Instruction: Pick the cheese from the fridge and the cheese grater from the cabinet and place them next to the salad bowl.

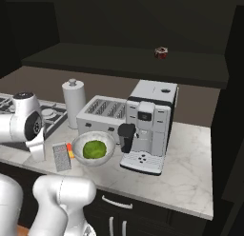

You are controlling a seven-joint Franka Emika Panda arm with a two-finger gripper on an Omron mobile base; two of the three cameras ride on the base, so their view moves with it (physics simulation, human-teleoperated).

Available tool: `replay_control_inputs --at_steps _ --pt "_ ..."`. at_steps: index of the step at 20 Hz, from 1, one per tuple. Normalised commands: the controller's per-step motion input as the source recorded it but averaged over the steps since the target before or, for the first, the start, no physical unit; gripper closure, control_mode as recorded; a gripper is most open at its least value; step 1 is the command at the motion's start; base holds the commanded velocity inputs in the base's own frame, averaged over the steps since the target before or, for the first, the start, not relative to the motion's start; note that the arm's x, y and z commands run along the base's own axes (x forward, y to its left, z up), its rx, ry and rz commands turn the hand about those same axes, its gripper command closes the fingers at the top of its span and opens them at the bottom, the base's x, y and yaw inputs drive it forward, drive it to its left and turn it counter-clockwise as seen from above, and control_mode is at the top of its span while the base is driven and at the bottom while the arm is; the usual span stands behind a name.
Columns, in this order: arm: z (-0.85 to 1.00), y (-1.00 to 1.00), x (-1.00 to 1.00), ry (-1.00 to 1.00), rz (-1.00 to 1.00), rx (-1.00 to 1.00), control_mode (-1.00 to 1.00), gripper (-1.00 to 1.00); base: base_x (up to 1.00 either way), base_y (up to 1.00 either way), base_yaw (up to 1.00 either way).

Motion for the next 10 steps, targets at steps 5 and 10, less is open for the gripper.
replay_control_inputs --at_steps 5,10 --pt "0.43 -0.78 0.01 0.00 -0.02 -0.30 -1.00 -1.00 0.00 0.00 0.00" --pt "0.52 -0.99 0.11 0.00 0.07 -0.17 -1.00 -1.00 0.00 0.00 0.00"
